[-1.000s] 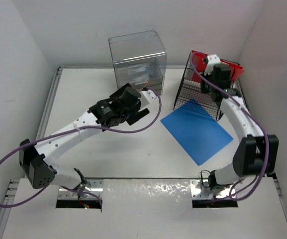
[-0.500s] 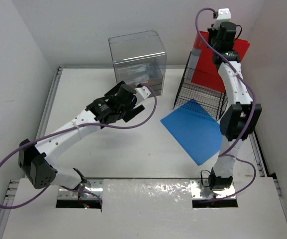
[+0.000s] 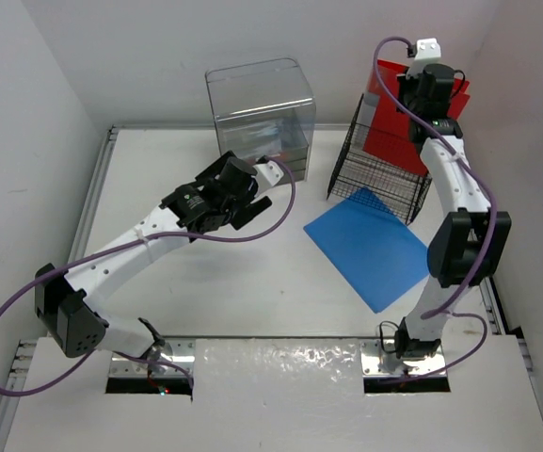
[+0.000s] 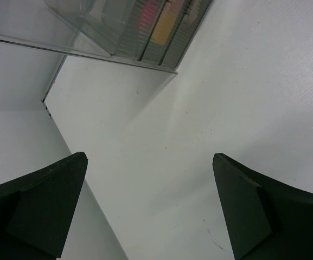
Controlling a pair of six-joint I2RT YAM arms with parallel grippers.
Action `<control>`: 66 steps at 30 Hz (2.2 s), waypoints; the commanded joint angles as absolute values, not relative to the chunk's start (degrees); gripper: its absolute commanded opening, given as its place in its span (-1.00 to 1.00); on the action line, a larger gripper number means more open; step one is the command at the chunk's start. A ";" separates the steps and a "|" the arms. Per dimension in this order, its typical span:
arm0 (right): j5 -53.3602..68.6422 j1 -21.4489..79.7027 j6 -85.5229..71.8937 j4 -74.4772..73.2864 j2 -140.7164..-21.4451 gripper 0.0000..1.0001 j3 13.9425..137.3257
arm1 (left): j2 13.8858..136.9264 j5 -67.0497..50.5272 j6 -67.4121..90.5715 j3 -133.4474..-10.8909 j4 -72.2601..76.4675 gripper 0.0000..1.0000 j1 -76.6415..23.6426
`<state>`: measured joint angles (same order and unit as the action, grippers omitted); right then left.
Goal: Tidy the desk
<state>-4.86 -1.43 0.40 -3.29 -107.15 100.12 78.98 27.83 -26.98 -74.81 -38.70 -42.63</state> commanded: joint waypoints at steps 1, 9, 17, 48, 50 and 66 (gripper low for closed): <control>-0.36 -1.49 -1.31 2.11 -100.64 -0.98 95.29 | 77.69 27.95 -27.33 -76.64 -37.18 0.99 -42.01; 0.18 -2.02 -0.97 -2.19 -96.24 -0.28 91.41 | 77.78 27.33 -27.51 -76.46 -37.18 0.99 -42.01; 1.38 -4.31 10.95 -7.88 -99.66 0.35 98.77 | 77.43 27.07 -27.95 -75.94 -37.27 0.99 -42.01; 28.73 -6.77 39.54 -29.26 -113.55 -0.34 119.18 | 77.52 29.09 -29.97 -72.95 -35.77 0.99 -42.01; 30.32 -6.85 41.13 -32.16 -113.64 -0.70 119.88 | 77.26 29.18 -30.15 -72.69 -35.77 0.99 -42.01; 39.37 -10.99 39.56 -36.39 -115.22 -0.09 119.00 | 76.73 31.20 -30.50 -72.51 -34.89 0.99 -42.01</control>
